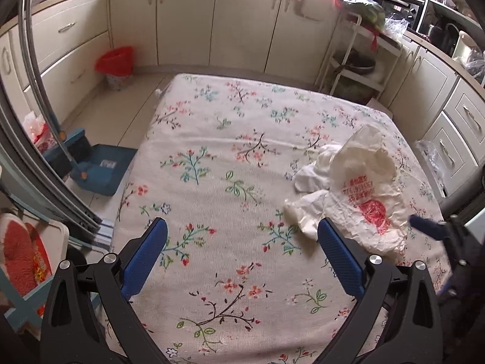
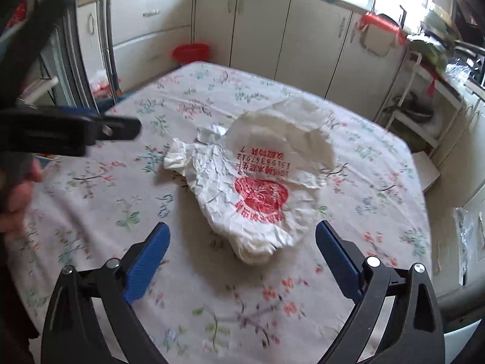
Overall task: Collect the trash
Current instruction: 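Grasp the white-red wrapper with the right gripper while the left gripper grasps a white tissue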
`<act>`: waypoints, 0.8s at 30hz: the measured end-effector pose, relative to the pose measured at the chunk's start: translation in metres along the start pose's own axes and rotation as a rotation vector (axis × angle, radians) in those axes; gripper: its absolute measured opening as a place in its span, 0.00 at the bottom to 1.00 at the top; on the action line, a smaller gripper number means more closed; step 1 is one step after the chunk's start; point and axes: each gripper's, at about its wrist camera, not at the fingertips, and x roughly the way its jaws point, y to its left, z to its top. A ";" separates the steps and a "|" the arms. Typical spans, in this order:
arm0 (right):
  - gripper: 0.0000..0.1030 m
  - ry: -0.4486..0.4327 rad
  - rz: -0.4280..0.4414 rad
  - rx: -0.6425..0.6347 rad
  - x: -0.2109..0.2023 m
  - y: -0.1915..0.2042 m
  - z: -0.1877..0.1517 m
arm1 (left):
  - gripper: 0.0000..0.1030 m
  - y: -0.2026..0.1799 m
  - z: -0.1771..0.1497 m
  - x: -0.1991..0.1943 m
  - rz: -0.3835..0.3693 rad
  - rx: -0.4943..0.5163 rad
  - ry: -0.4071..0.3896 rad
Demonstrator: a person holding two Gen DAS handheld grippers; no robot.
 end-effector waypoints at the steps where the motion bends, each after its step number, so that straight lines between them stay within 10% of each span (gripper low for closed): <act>1: 0.77 0.025 0.011 0.020 0.008 -0.004 0.002 | 0.93 0.000 0.001 -0.001 -0.003 0.002 -0.005; 5: 0.35 0.042 0.055 0.087 0.011 -0.019 0.006 | 0.93 0.001 0.006 0.001 -0.010 -0.001 -0.022; 8: 0.24 0.031 0.094 0.157 0.001 -0.036 0.002 | 0.93 -0.002 0.009 0.009 -0.011 -0.002 -0.027; 24: 0.23 -0.019 0.121 0.319 -0.063 -0.116 -0.046 | 0.93 -0.114 0.036 0.081 -0.040 0.184 0.017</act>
